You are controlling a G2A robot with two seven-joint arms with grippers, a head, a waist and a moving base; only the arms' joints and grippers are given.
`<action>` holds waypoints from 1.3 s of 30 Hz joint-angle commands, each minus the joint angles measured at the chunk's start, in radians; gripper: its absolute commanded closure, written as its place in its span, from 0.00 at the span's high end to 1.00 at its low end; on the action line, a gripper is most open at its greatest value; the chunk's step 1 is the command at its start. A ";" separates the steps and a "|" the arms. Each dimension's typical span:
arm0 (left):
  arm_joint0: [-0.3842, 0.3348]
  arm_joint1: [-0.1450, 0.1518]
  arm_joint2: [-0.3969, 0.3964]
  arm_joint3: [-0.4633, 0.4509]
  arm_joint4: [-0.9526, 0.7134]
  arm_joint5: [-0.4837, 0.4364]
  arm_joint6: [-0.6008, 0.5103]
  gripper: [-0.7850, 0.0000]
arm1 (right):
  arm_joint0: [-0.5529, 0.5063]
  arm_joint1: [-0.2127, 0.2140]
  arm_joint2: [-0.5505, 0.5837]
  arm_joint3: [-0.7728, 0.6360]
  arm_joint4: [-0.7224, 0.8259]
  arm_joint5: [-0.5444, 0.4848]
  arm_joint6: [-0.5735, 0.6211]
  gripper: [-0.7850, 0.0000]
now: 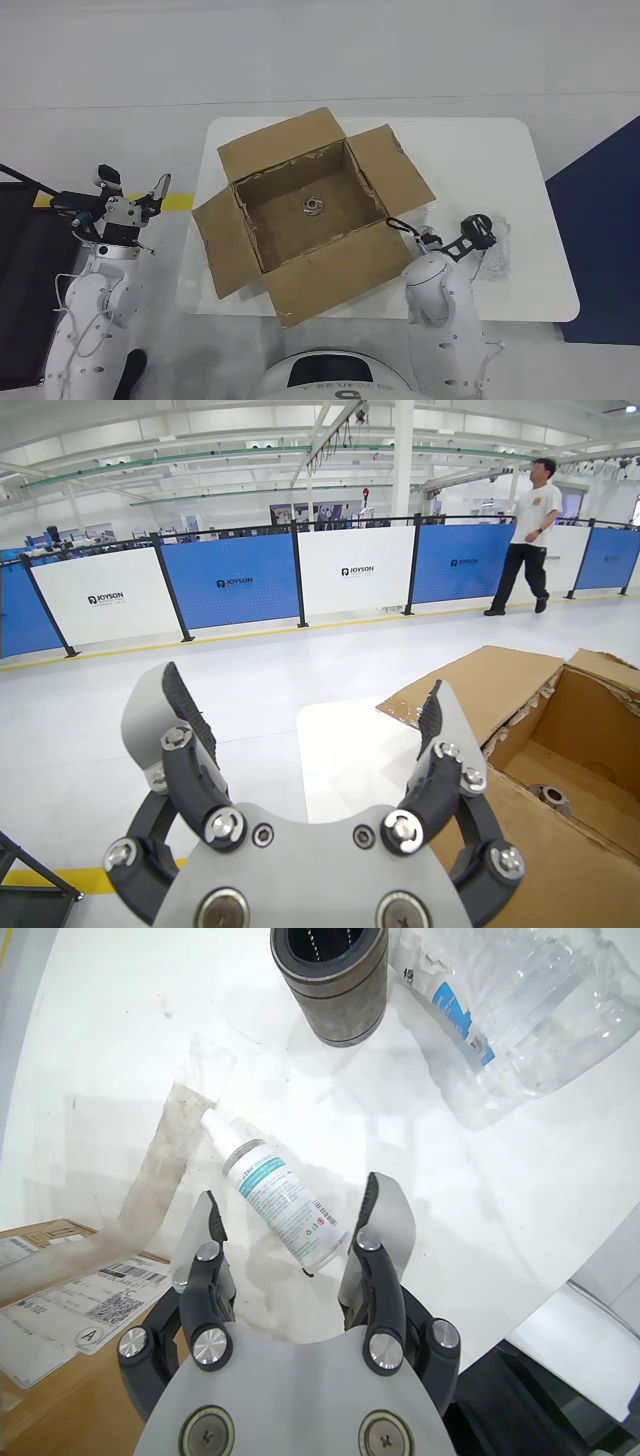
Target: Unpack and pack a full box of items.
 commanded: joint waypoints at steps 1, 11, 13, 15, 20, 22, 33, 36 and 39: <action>0.000 0.000 0.000 0.000 0.000 0.000 0.000 1.00 | 0.022 0.002 -0.012 0.020 -0.078 0.000 0.062 0.91; 0.000 0.000 0.000 0.000 0.000 0.000 0.000 1.00 | 0.089 0.005 -0.057 0.133 -0.253 0.000 0.153 0.48; 0.000 0.000 0.000 0.000 0.000 0.000 0.000 1.00 | 0.099 0.005 -0.062 0.161 -0.261 0.000 0.153 0.48; 0.000 0.000 0.000 0.000 0.000 0.000 0.000 1.00 | 0.110 0.005 -0.067 0.186 -0.262 0.000 0.153 0.47; 0.000 0.000 0.000 0.000 0.000 0.000 0.000 1.00 | 0.135 0.000 -0.060 0.244 -0.269 0.000 0.153 0.44; 0.000 0.000 0.000 0.000 0.000 0.000 0.000 1.00 | 0.141 -0.002 -0.055 0.254 -0.269 0.000 0.153 0.44; 0.000 0.000 0.000 0.000 0.000 0.000 0.000 1.00 | 0.077 0.000 -0.027 0.180 -0.250 0.000 0.153 0.00; 0.000 0.000 0.000 0.000 0.000 0.000 0.000 1.00 | 0.022 0.001 -0.033 0.106 -0.236 0.000 0.153 0.00; 0.000 0.000 0.000 0.000 0.000 0.000 0.000 1.00 | -0.032 -0.002 -0.029 0.031 -0.234 0.000 0.153 0.00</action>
